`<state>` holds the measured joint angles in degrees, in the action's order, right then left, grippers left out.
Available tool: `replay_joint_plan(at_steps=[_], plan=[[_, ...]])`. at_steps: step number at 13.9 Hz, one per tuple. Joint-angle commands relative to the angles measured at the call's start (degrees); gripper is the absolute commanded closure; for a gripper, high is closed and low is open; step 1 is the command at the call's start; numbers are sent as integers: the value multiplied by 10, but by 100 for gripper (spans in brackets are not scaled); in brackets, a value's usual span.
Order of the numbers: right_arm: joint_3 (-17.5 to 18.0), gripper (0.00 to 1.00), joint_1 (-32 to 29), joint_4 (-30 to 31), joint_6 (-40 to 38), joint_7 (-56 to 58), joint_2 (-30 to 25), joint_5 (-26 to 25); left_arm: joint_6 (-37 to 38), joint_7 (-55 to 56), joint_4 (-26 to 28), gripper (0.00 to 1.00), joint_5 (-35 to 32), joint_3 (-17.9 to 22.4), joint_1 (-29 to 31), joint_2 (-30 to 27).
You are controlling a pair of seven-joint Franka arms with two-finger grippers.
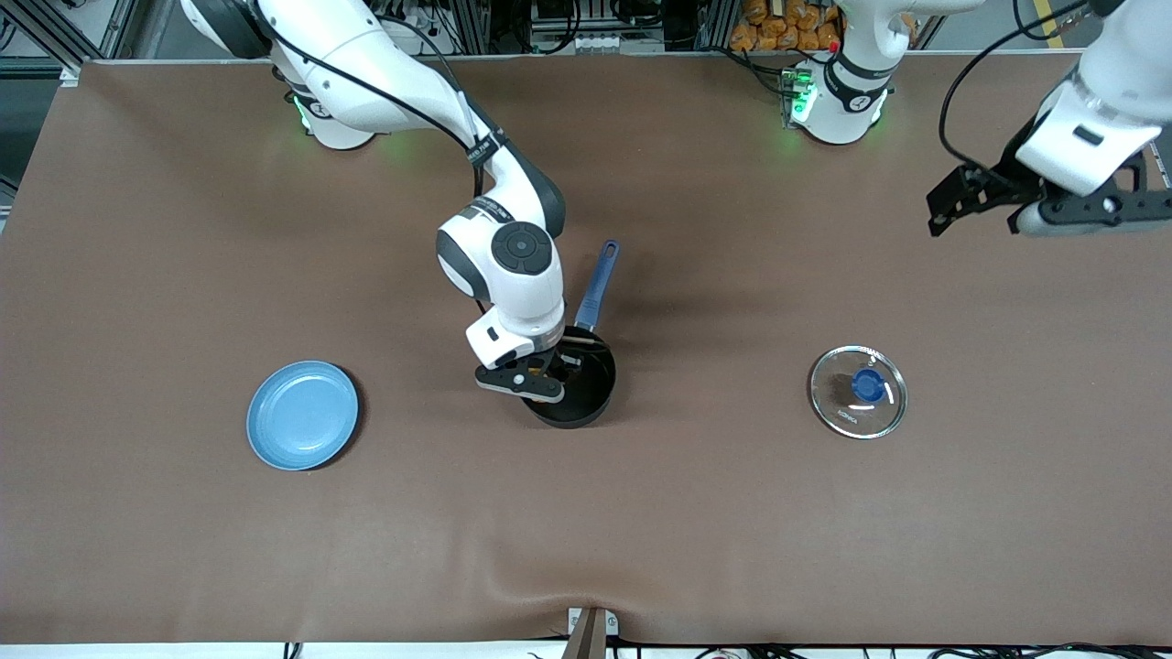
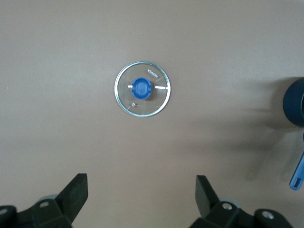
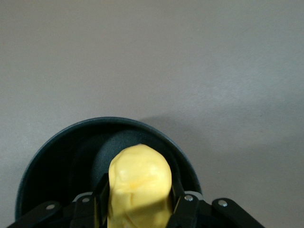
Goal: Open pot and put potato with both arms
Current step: 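Lower the potato into the pan and open the right gripper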
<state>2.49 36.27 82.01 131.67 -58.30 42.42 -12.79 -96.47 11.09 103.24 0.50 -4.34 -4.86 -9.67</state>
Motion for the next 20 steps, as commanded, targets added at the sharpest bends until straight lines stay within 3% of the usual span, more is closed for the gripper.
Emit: replay_joint_plan(at_steps=[1, 5, 15, 16, 17, 18, 20], plan=[[-6, 88, 9, -18, 11, -20, 20, -20, 16, 4, 4, 0, 24, -1, 5, -11], [-6, 88, 10, -18, 51, -21, 46, -19, 18, 4, 4, 0, 29, -1, 6, -11], [-6, 85, 16, -19, 55, -38, 57, -15, 26, -4, 3, 0, 28, 0, 8, -4], [-6, 72, 16, -19, 55, -47, 57, -15, 26, -4, 3, 0, 29, 0, 8, -4], [-6, 66, 16, -19, 55, -49, 57, -15, 26, -4, 3, 0, 29, 0, 8, -3], [-6, 42, 15, -18, 54, -49, 57, -14, 26, -4, 3, 0, 29, 1, 8, -3], [-5, 19, 15, -18, 54, -50, 57, -14, 26, -4, 4, 0, 29, 3, 9, -3]])
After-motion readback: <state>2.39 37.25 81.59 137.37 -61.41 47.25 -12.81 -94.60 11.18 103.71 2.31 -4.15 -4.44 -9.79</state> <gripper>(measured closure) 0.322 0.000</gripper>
